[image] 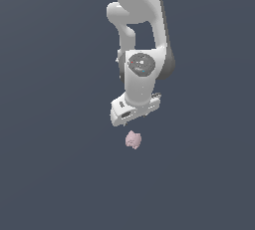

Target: Pick up the object and move it to a goal position.

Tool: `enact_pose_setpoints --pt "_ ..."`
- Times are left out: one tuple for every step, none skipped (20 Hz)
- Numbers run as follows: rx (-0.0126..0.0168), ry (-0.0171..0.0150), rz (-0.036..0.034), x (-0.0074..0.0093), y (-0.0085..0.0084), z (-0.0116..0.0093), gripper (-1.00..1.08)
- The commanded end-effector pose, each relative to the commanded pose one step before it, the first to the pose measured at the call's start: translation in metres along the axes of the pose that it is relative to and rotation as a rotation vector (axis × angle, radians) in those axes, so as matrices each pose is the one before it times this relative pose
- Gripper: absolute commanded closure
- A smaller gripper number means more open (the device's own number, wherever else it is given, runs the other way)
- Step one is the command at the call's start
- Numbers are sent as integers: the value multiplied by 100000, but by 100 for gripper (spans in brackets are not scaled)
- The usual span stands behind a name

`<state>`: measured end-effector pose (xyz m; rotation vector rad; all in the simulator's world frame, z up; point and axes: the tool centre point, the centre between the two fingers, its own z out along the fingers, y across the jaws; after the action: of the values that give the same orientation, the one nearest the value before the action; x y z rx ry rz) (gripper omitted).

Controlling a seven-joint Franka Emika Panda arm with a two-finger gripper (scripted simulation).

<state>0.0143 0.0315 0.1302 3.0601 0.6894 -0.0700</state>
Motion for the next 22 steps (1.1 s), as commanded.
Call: enact_pose_setpoints --pt "-198 268 -7072 482 244 296 -92" --pt "-74 111 -2780 182 109 118 -92" --pt "-73 113 -2775 177 115 119 -92" --pt "-73 116 -2772 173 119 119 -92" --pt "-72 119 -2767 168 124 120 -92" --pt "-72 122 -2763 164 129 120 -92" --pt "-72 124 -2758 159 134 121 -92" --pt "-72 127 -2754 154 138 121 -92" --pt "-73 130 -2749 148 142 121 -92" --pt "-74 133 -2744 143 147 122 -92" --pt "-75 137 -2740 138 150 122 -92" --pt "-76 140 -2735 132 155 122 -92" --pt "-78 143 -2730 126 158 123 -92" --pt "-80 146 -2726 120 162 123 -92" --pt "-82 149 -2720 114 165 123 -92" --pt "-85 151 -2715 108 168 123 -92" --pt "-86 152 -2674 100 169 122 -92" --pt "-85 148 -2546 89 164 116 -92" --pt "-83 142 -2406 80 157 110 -92" --pt "-81 136 -2264 70 150 104 -92" --pt "-79 129 -2123 61 142 98 -92" --pt "-76 122 -1983 53 134 91 -92"
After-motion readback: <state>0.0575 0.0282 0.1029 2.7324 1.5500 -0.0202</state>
